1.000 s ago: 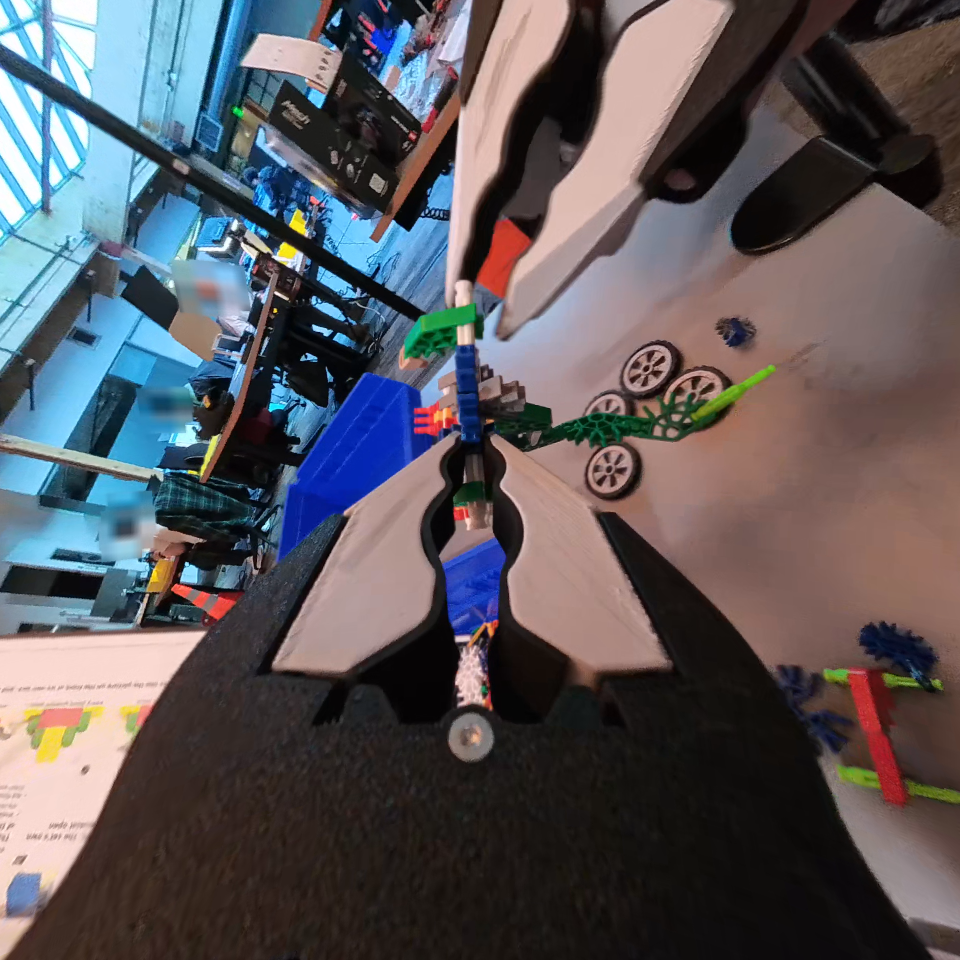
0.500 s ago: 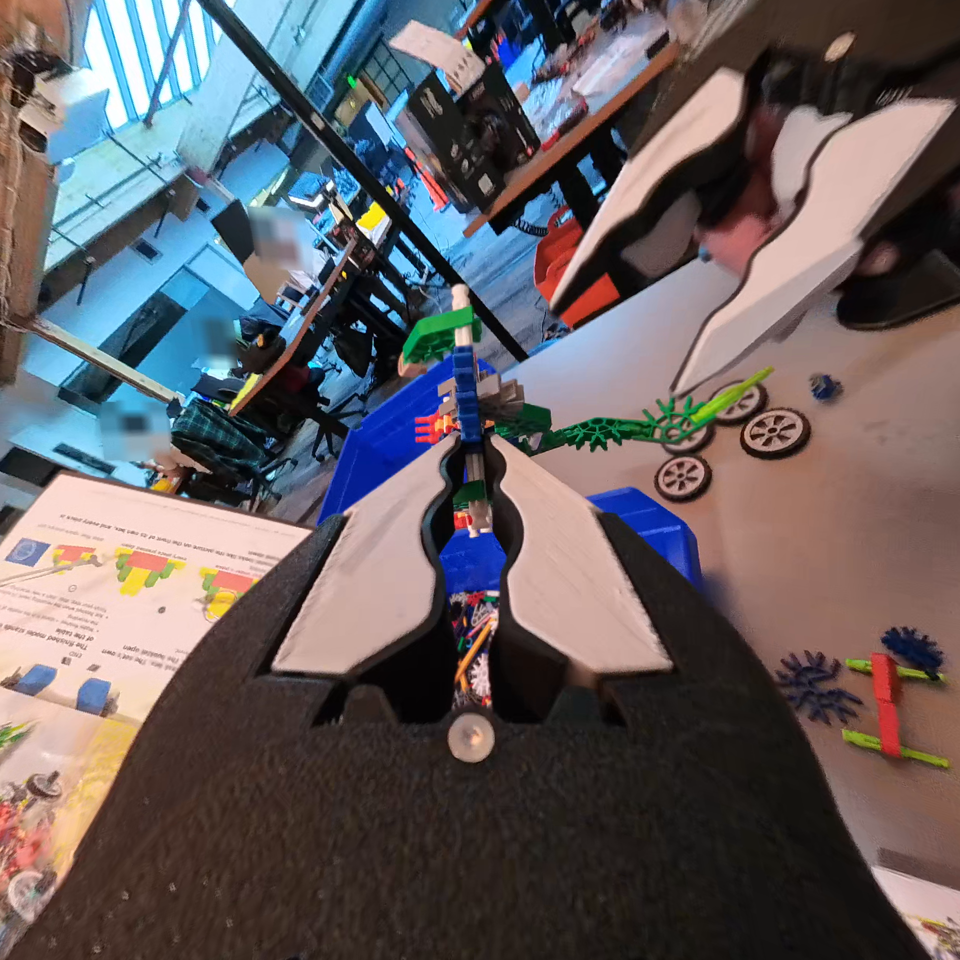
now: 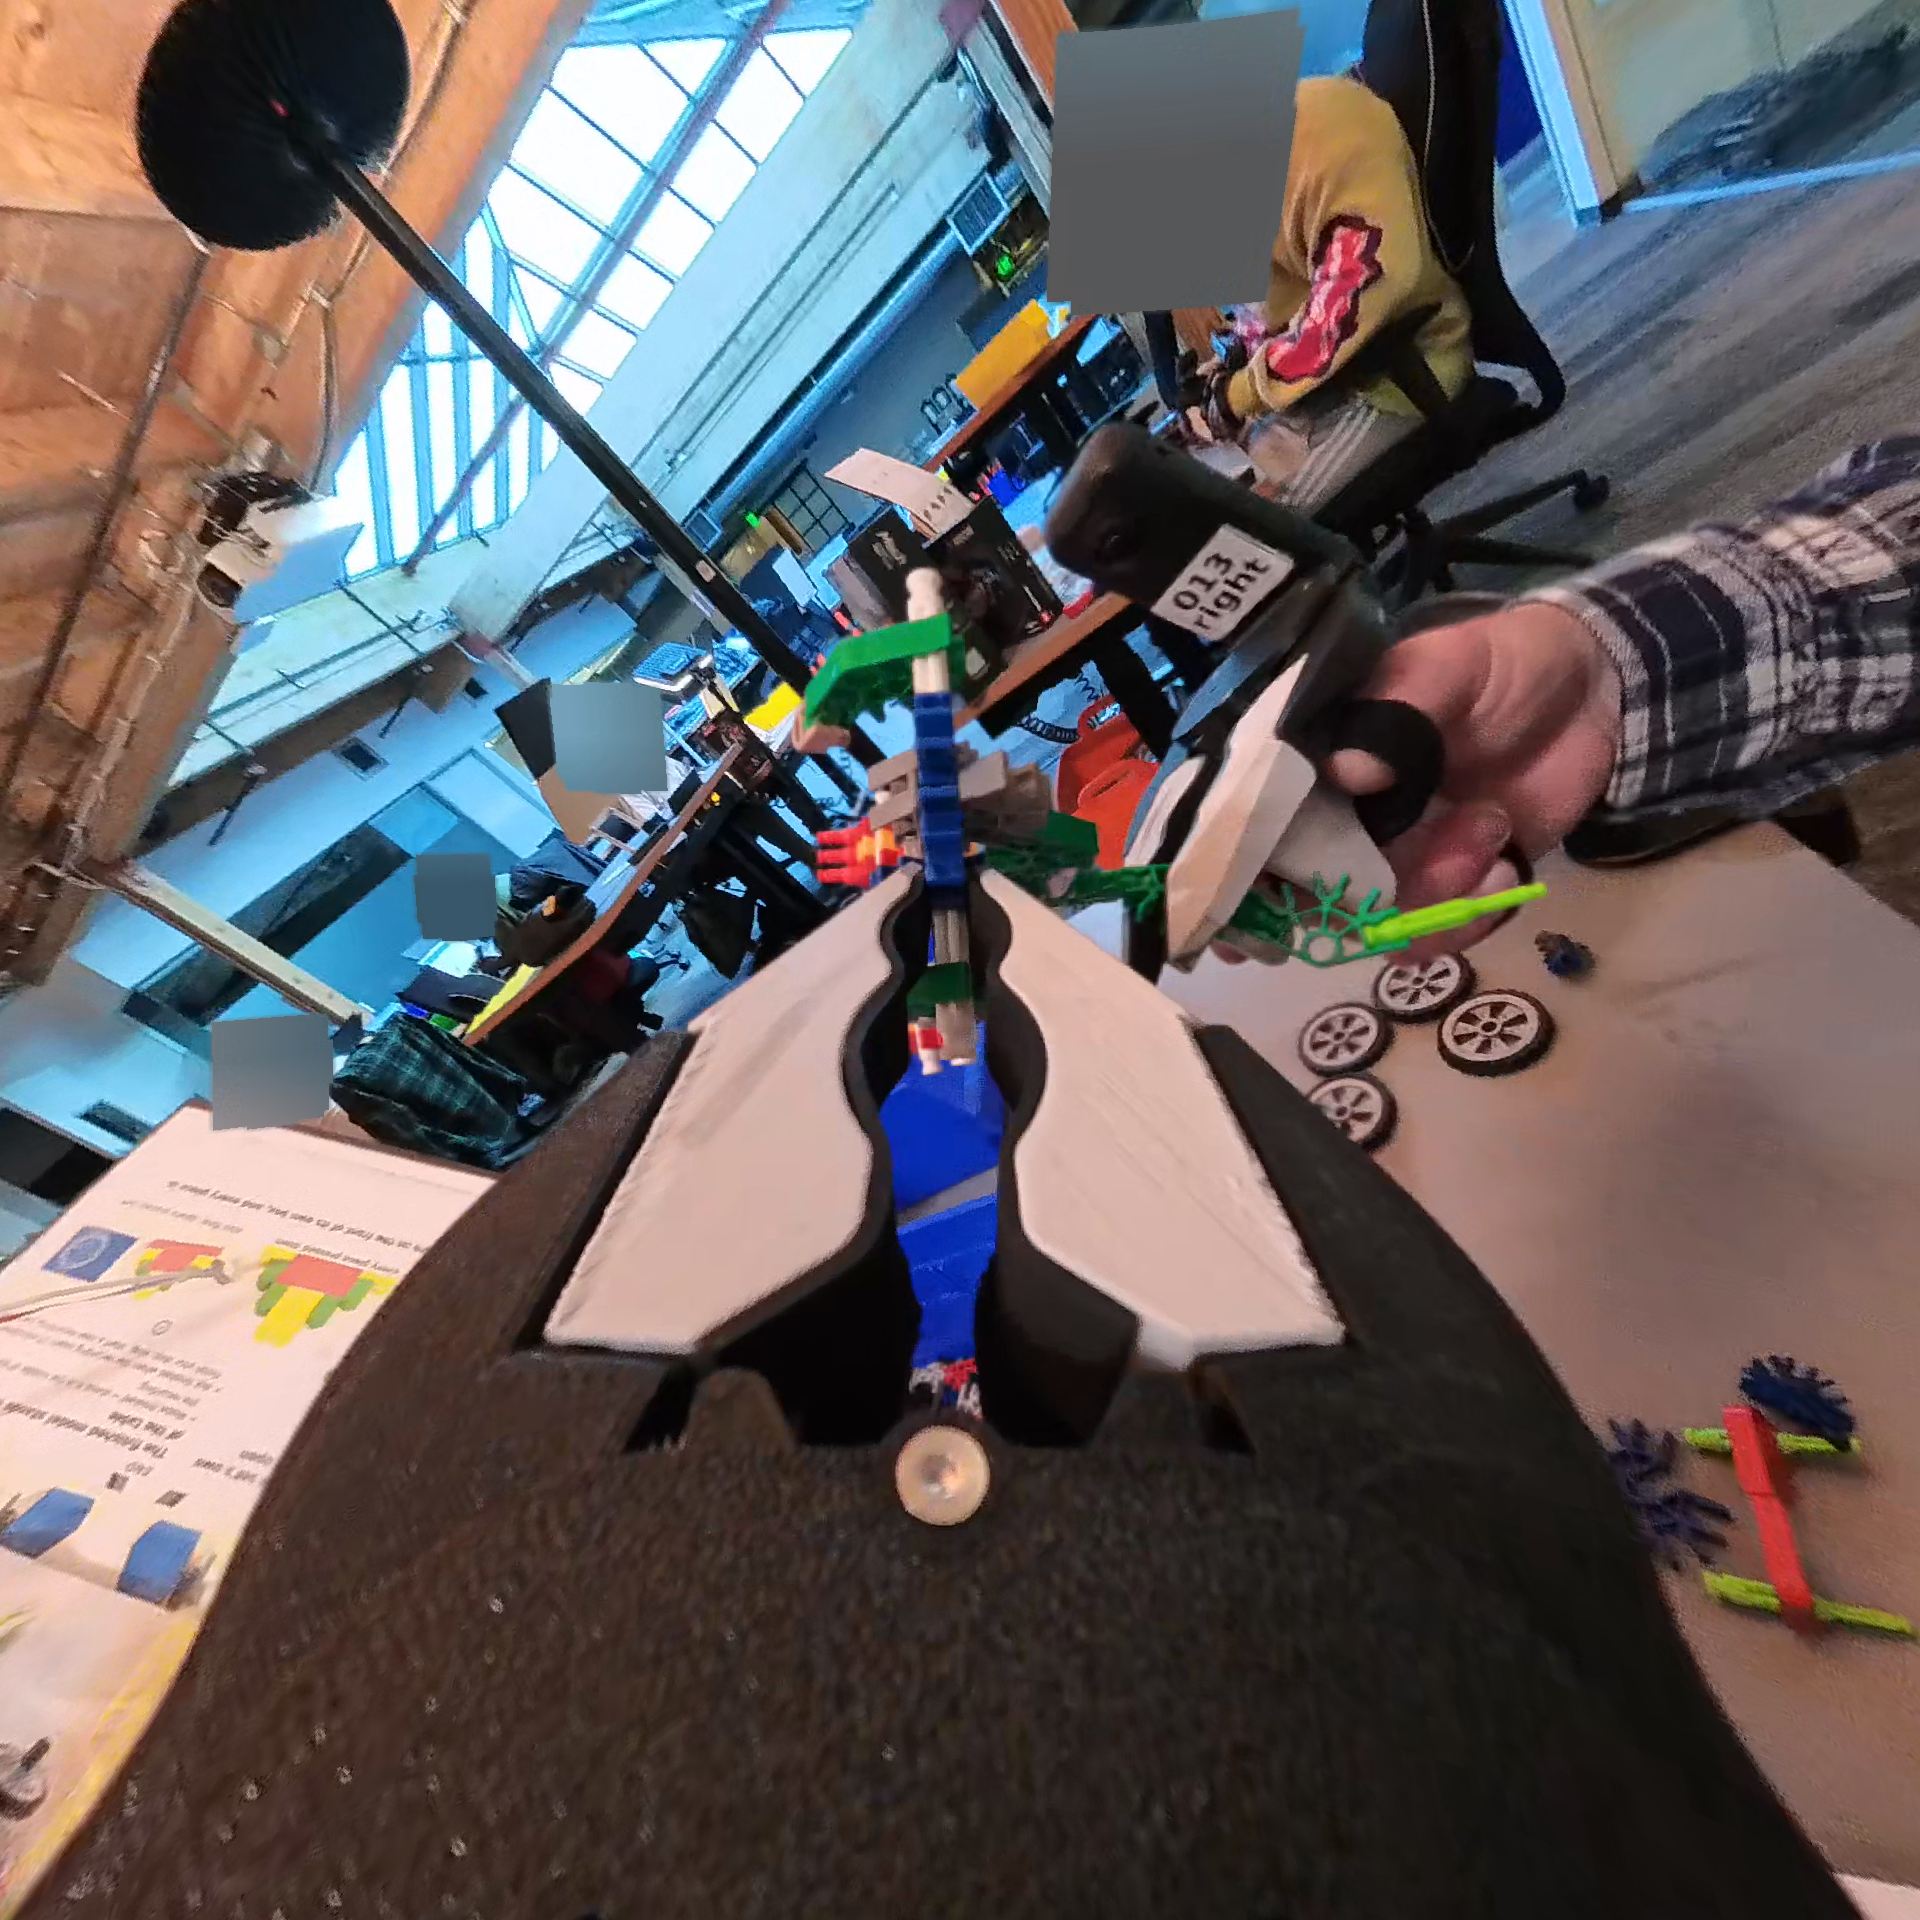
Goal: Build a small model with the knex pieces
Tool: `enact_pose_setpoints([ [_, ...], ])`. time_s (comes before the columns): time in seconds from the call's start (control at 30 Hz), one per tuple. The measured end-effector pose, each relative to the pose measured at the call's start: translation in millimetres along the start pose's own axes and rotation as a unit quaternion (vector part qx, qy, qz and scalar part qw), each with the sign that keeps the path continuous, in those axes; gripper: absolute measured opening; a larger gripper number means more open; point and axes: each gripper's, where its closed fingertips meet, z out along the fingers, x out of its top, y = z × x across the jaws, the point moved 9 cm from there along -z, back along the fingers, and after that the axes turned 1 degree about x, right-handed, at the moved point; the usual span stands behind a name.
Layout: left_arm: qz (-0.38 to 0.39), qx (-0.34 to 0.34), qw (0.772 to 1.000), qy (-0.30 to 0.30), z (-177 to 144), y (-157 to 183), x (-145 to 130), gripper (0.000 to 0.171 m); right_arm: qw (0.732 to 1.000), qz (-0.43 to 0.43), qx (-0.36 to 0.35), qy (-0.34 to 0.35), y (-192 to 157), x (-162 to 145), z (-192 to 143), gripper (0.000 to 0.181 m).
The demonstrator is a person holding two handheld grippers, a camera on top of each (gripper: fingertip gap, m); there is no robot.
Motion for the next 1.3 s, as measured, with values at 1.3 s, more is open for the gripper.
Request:
enact_pose_setpoints([
  [1.3, -0.3, -0.069, 0.943, 0.126, 13, -19, -67, 0.004, 0.992, -0.104, -0.009, 0.067, 9, 29, -3, 0.029],
])
